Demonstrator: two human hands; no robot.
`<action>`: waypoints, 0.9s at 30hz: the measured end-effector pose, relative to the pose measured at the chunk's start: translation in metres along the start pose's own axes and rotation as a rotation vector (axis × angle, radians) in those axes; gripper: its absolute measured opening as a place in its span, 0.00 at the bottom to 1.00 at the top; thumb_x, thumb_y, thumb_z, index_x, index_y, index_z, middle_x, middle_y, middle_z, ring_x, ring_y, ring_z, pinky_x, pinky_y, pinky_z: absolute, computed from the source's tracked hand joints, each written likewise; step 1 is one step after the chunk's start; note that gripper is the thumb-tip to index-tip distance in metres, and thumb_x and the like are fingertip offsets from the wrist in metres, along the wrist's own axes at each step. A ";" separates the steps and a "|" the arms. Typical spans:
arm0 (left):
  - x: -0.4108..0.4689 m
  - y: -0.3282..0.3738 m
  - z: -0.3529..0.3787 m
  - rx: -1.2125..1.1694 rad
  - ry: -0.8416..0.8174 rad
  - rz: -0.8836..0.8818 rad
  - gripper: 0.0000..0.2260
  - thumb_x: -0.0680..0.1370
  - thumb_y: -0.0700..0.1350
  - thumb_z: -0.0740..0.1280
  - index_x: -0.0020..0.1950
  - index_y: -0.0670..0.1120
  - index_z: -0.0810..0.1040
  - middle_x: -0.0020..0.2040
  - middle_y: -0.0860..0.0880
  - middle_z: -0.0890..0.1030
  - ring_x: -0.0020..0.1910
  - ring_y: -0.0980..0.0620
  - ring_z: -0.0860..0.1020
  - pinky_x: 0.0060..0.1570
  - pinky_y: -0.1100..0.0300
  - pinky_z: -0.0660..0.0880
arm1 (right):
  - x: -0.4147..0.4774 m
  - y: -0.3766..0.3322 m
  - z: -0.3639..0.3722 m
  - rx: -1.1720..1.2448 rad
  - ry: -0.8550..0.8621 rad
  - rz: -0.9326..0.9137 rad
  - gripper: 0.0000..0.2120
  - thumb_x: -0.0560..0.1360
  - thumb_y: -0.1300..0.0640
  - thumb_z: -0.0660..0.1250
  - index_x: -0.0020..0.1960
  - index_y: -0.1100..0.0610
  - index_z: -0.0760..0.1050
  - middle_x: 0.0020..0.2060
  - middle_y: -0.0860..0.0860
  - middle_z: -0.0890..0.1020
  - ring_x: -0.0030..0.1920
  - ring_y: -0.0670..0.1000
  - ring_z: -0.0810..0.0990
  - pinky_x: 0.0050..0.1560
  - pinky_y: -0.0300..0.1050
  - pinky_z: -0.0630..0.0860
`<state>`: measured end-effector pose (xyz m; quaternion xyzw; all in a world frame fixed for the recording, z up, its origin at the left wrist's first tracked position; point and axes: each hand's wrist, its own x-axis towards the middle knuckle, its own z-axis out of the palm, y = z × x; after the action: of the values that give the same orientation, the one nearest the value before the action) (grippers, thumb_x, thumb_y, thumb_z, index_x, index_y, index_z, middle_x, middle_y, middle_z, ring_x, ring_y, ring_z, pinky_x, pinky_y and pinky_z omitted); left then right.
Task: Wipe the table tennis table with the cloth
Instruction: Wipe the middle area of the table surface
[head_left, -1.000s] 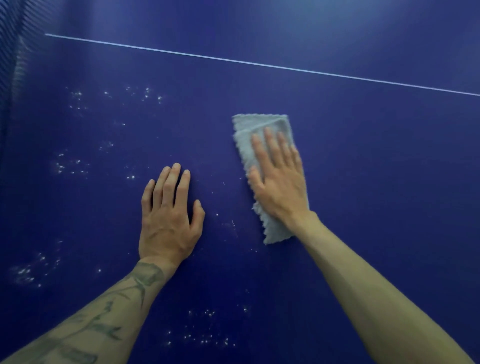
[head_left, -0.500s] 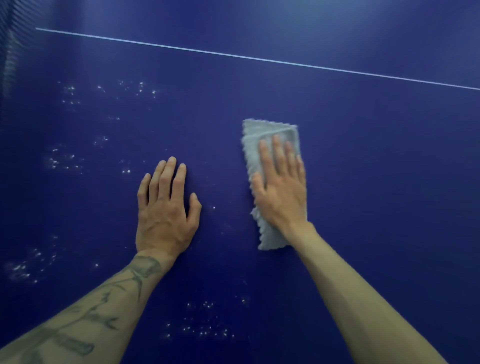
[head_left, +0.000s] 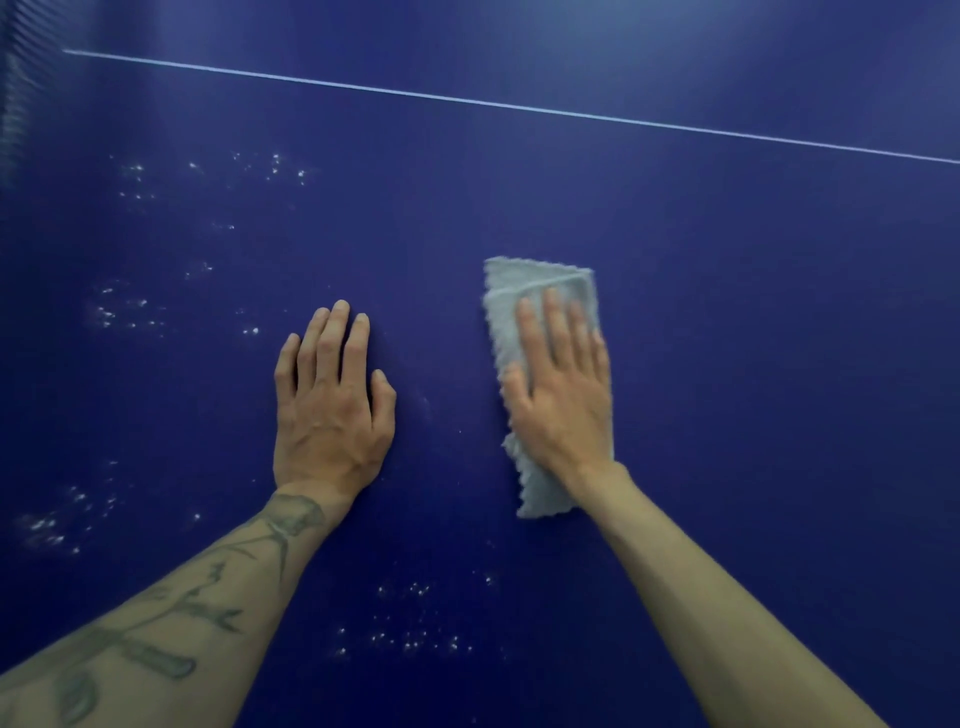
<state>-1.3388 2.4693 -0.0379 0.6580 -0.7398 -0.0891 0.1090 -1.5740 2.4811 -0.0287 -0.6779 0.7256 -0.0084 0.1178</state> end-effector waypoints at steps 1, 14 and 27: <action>0.000 0.000 0.000 0.000 -0.002 0.001 0.25 0.85 0.48 0.55 0.81 0.41 0.64 0.82 0.42 0.62 0.83 0.43 0.59 0.82 0.42 0.53 | 0.007 0.002 -0.003 0.011 0.006 0.097 0.32 0.85 0.45 0.47 0.88 0.48 0.45 0.87 0.50 0.45 0.86 0.52 0.41 0.85 0.57 0.44; -0.019 -0.009 -0.011 -0.086 0.012 0.037 0.23 0.85 0.47 0.56 0.79 0.39 0.67 0.81 0.41 0.65 0.82 0.42 0.62 0.83 0.45 0.53 | -0.046 0.005 0.002 0.026 0.011 0.118 0.32 0.85 0.44 0.47 0.88 0.48 0.47 0.87 0.50 0.46 0.86 0.51 0.42 0.85 0.56 0.45; -0.100 -0.011 -0.012 -0.005 -0.004 0.008 0.26 0.85 0.49 0.56 0.81 0.39 0.65 0.82 0.40 0.63 0.82 0.40 0.61 0.82 0.42 0.54 | -0.063 -0.056 0.024 -0.007 0.009 -0.213 0.32 0.86 0.45 0.49 0.88 0.51 0.47 0.87 0.52 0.45 0.86 0.53 0.42 0.85 0.59 0.50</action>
<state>-1.3140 2.5671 -0.0335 0.6544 -0.7425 -0.0921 0.1095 -1.5114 2.5422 -0.0325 -0.7516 0.6499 -0.0213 0.1110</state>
